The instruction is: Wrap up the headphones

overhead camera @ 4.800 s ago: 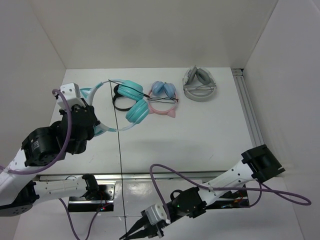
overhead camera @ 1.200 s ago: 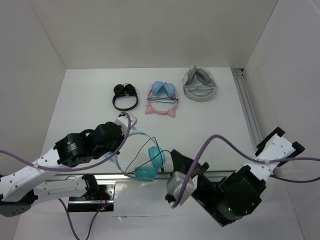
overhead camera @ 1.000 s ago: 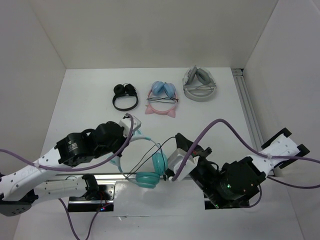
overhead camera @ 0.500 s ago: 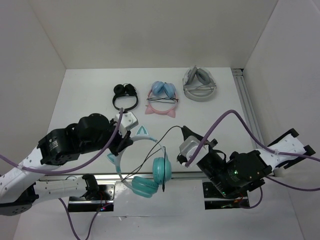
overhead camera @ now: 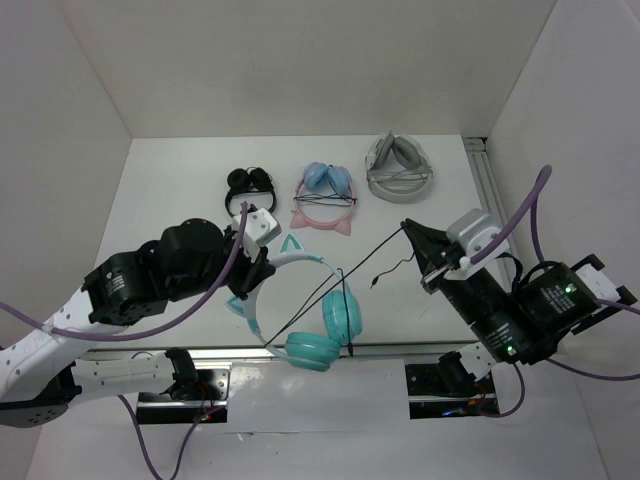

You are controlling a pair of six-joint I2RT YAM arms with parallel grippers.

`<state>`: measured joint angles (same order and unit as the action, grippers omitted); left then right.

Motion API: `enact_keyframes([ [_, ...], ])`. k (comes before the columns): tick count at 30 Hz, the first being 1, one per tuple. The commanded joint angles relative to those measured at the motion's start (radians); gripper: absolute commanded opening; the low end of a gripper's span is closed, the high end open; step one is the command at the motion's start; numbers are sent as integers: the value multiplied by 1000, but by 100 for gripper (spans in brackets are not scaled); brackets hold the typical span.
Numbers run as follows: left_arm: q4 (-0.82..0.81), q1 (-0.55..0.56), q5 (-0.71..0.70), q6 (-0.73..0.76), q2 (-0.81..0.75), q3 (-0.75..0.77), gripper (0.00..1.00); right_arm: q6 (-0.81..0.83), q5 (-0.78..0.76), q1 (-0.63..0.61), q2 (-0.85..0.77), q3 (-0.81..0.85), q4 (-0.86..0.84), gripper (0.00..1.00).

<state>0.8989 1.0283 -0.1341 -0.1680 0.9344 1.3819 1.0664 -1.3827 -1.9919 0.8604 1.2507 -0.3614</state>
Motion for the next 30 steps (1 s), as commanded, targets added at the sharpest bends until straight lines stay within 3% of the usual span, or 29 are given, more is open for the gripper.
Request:
enact_keyframes([
  [1,-48,4,-42,-16,24,43,0,92,-18,1,0,136,-165,0],
  [5,-106,4,-122,-54,47,43,0,101,34,1,52,303,-125,0],
  [8,-138,4,-206,-80,66,74,0,258,45,1,159,413,-209,0],
  [9,-138,4,-223,-96,75,86,0,306,45,1,220,446,-285,0],
  [14,-138,4,-314,-126,170,166,0,418,56,1,468,769,-266,0],
  [17,-138,-30,-314,-145,191,177,0,507,94,1,600,832,-392,0],
  [22,-138,-122,-309,-154,192,92,0,543,108,1,660,759,-514,0],
  [26,-138,-157,-309,-154,149,-1,0,561,80,1,504,477,-695,0],
  [28,-138,-168,-351,-174,127,-56,0,390,27,1,392,271,-679,0],
  [29,-138,-187,-351,-174,127,-70,0,198,14,1,267,218,-296,0],
  [30,-138,-200,-351,-174,112,-96,0,-32,14,1,214,190,-98,0],
])
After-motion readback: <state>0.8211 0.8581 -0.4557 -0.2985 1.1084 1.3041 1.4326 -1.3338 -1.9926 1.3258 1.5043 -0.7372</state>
